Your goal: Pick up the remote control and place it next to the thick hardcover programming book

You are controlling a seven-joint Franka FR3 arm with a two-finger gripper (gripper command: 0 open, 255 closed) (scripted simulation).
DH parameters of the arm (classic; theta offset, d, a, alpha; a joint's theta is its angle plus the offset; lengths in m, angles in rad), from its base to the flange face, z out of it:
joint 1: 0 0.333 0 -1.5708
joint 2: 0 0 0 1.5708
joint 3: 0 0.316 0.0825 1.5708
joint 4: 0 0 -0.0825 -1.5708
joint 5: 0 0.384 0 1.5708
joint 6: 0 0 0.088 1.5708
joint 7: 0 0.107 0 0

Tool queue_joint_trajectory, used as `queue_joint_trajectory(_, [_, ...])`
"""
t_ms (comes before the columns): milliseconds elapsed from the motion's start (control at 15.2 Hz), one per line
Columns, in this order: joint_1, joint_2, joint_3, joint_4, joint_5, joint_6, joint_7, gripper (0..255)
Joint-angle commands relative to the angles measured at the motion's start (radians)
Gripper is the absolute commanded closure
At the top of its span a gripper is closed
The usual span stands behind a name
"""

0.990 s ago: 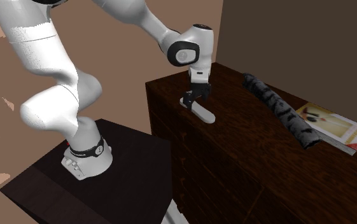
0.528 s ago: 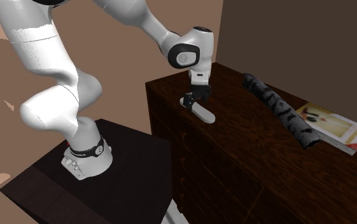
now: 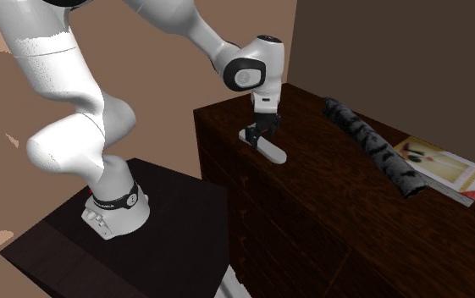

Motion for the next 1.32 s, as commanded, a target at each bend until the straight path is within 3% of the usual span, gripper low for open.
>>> queue_joint_trajectory(0, [0.0,0.0,0.0,0.0,0.0,0.0,0.0,255])
queue_joint_trajectory(1254, [0.023,-0.171,-0.058,0.115,0.115,-0.253,-0.089,255])
